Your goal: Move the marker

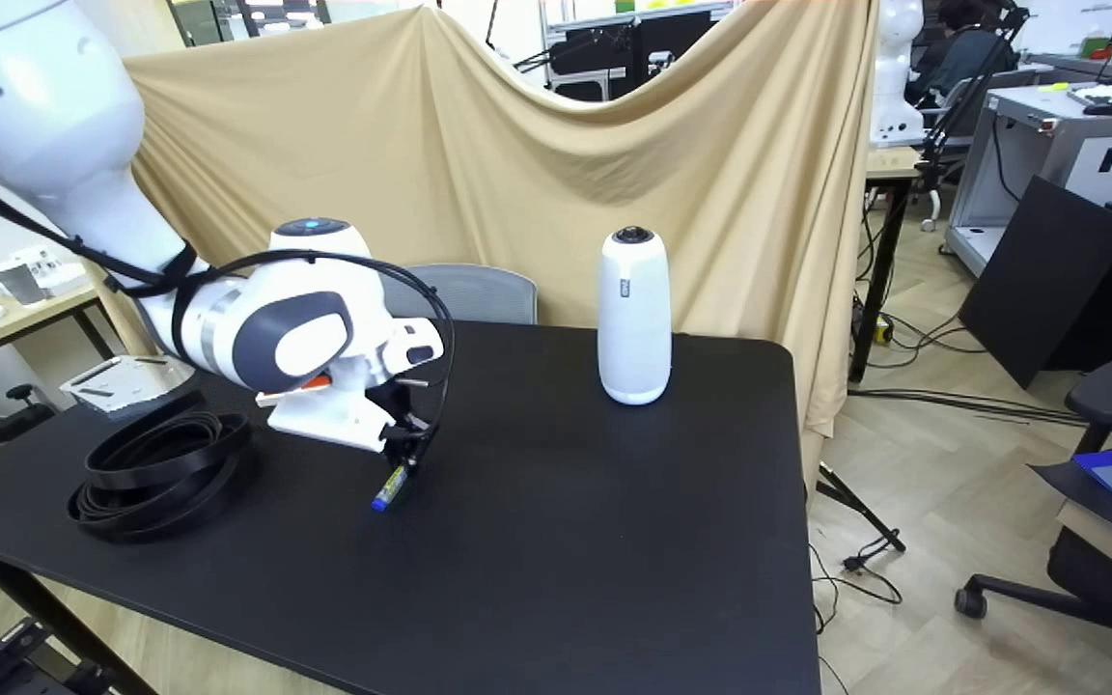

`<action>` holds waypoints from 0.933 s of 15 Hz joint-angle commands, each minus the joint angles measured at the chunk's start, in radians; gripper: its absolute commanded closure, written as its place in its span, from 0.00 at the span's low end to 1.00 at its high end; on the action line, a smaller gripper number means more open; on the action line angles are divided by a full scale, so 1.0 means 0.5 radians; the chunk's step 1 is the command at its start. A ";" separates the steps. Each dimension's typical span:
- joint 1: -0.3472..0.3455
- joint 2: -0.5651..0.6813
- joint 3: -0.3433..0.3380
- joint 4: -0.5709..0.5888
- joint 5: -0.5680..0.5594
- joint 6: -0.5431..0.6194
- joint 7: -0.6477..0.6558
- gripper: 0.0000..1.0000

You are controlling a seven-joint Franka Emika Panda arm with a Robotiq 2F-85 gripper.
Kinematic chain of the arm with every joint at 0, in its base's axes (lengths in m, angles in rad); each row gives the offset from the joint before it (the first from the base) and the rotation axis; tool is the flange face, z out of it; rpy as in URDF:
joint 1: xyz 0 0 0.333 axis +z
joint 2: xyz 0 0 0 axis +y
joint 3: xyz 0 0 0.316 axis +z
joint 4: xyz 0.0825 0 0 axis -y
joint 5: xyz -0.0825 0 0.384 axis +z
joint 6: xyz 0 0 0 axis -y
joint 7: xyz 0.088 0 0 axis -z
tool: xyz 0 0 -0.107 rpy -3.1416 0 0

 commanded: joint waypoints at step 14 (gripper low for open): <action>0.031 0.592 0.005 1.100 -0.094 -0.590 -0.115 0.95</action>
